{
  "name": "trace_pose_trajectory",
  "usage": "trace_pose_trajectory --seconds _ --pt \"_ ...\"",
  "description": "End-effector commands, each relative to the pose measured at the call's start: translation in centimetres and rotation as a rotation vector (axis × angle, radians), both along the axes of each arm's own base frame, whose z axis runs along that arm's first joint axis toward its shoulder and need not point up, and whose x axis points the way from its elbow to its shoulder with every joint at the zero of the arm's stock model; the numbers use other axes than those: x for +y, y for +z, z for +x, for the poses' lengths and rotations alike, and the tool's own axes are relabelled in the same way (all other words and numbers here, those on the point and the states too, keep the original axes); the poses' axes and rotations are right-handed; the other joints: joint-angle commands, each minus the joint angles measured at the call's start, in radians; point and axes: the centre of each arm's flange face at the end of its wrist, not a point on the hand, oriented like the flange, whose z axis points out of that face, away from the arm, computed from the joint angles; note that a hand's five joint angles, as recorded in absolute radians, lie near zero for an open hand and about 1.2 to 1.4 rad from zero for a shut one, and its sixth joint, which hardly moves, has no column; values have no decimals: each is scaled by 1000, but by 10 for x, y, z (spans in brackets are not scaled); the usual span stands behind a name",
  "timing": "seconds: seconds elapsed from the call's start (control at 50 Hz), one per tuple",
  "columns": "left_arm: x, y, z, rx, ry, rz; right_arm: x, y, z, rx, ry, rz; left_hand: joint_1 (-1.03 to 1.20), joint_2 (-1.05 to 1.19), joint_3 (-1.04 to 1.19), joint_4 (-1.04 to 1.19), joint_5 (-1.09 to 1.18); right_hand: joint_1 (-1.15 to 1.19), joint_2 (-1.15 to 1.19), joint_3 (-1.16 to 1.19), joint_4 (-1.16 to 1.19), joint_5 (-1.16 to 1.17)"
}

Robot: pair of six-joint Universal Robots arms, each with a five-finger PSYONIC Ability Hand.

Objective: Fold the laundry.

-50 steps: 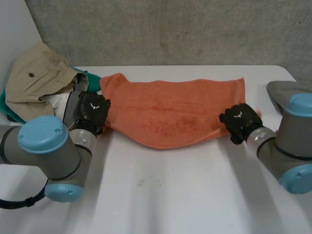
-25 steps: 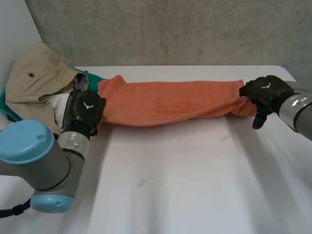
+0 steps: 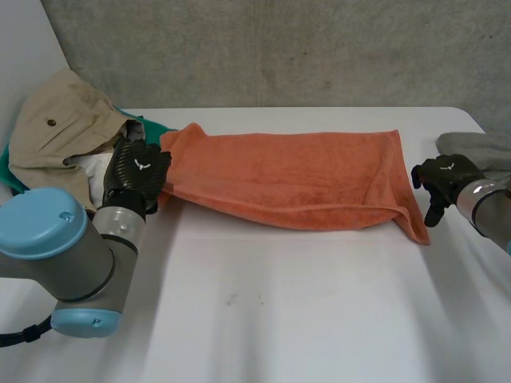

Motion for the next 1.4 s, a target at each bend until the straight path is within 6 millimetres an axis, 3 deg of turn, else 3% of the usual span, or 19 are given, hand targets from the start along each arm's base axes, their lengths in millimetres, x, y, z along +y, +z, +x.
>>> trace_pose_trajectory --seconds 0.02,0.4,0.6,0.68,0.72,0.74,0.84,0.94,1.02,1.14,1.16,1.28,1.32,1.4 --pt "0 -1 0 -1 0 1 1 -3 -2 -72 -38 38 274 198 202 193 232 100 20 26 22 22" --pt "0 0 0 0 0 0 26 3 -6 -401 -125 264 274 198 202 193 232 9 -71 -65 -69 -69" --pt "2 -1 1 -2 3 4 10 -21 -2 -493 -169 289 274 198 202 193 232 56 -24 -18 -22 -22" --pt "3 -1 1 -4 1 8 1 -32 -3 -486 -180 265 274 198 202 193 232 246 166 172 168 168" --pt "4 -2 1 -7 1 11 -1 -36 -2 -472 -190 247 274 198 202 193 232 797 716 722 718 718" --pt "4 -2 1 -7 1 12 -2 -36 -1 -466 -192 236 274 198 202 193 232 906 825 831 827 827" --pt "10 0 4 -29 1 42 -1 -17 -1 -405 -151 134 274 198 202 193 232 907 827 832 828 828" --pt "30 5 13 -77 -1 134 29 31 -2 -176 11 -14 274 198 202 193 232 907 827 832 828 828" --pt "54 7 24 -129 -3 243 59 44 -5 59 116 -58 274 198 202 193 232 907 827 832 828 828" --pt "101 -2 45 -233 -3 465 99 43 -28 349 186 36 274 198 202 193 232 907 827 832 828 828" --pt "107 -4 49 -248 -1 499 114 41 -33 407 210 99 274 198 202 193 232 907 827 832 828 828" --pt "140 -9 60 -344 -27 640 149 31 -50 515 262 296 274 198 202 193 232 907 827 832 828 828" --pt "139 -7 60 -364 -34 631 154 28 -51 530 271 313 274 198 202 193 232 907 827 832 828 828" --pt "118 1 50 -357 -38 526 147 28 -51 529 267 276 274 198 202 193 232 907 827 832 828 828"
